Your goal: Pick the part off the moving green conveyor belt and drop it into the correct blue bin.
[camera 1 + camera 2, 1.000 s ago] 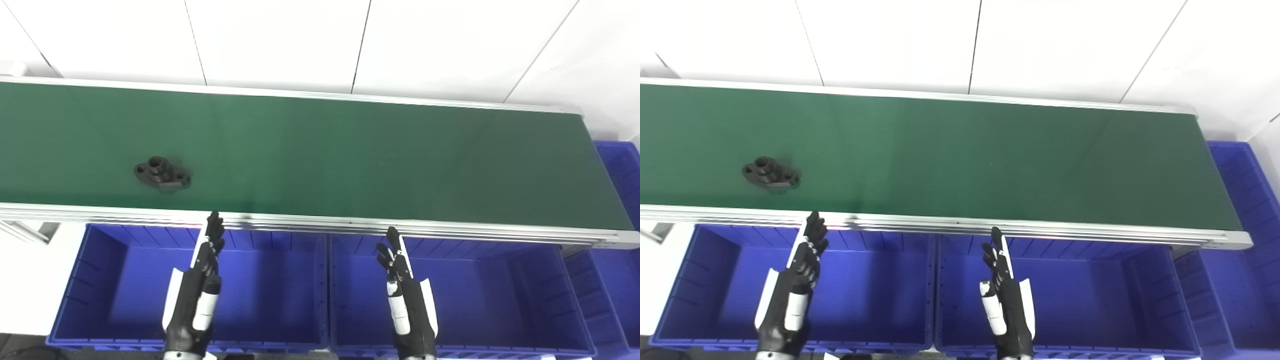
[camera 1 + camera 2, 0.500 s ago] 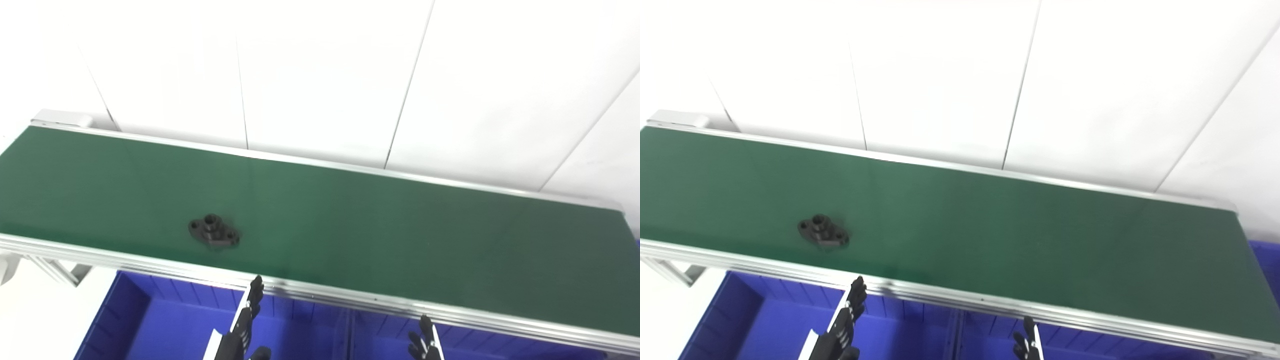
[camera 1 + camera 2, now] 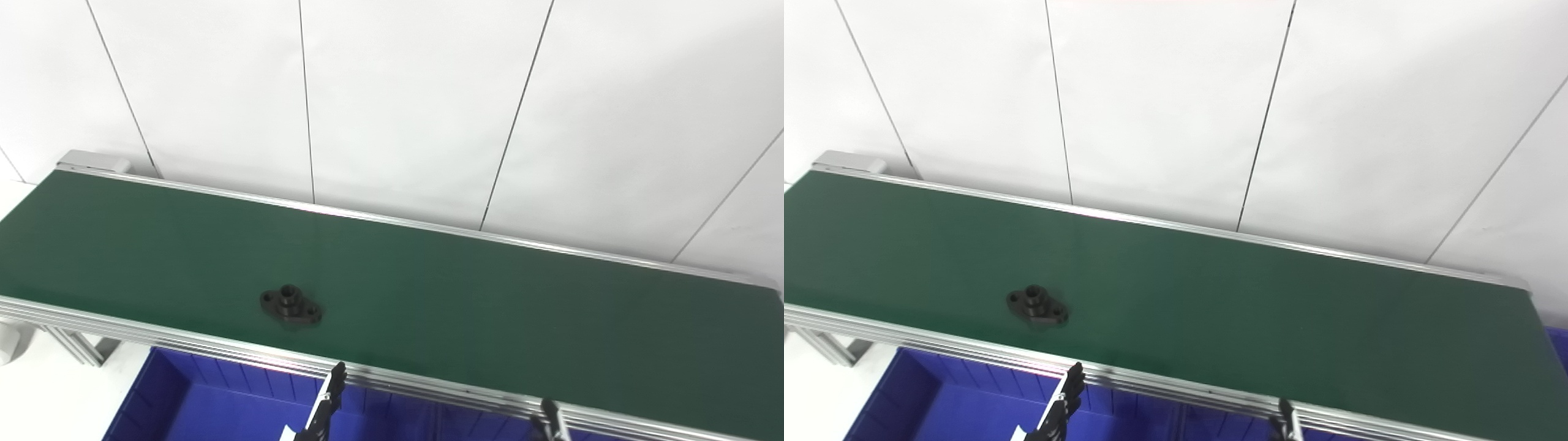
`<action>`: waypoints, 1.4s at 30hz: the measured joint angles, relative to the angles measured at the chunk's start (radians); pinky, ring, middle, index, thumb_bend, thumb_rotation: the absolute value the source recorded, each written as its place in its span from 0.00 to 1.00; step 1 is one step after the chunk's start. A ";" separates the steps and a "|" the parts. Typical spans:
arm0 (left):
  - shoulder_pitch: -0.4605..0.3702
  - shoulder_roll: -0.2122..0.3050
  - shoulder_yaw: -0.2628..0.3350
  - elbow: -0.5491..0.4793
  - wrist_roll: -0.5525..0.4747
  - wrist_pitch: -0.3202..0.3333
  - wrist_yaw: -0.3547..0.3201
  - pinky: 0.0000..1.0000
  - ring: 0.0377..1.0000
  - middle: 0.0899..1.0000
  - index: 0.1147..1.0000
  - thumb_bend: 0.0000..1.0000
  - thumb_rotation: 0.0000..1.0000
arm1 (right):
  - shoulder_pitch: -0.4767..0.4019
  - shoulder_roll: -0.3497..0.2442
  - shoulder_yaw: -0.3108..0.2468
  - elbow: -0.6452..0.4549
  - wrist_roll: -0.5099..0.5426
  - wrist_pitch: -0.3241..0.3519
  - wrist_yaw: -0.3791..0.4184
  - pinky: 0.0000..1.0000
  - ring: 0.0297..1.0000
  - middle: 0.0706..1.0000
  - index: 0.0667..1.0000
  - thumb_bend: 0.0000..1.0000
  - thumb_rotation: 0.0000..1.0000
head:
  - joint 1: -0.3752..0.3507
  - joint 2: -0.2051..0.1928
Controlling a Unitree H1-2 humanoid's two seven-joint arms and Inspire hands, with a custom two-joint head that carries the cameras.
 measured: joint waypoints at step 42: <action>0.007 0.025 -0.007 -0.122 -0.016 0.093 -0.018 1.00 0.99 1.00 1.00 0.74 1.00 | -0.453 0.059 0.061 -0.044 -0.701 0.481 0.202 0.59 0.73 0.80 0.83 0.93 0.33 | -0.091 0.111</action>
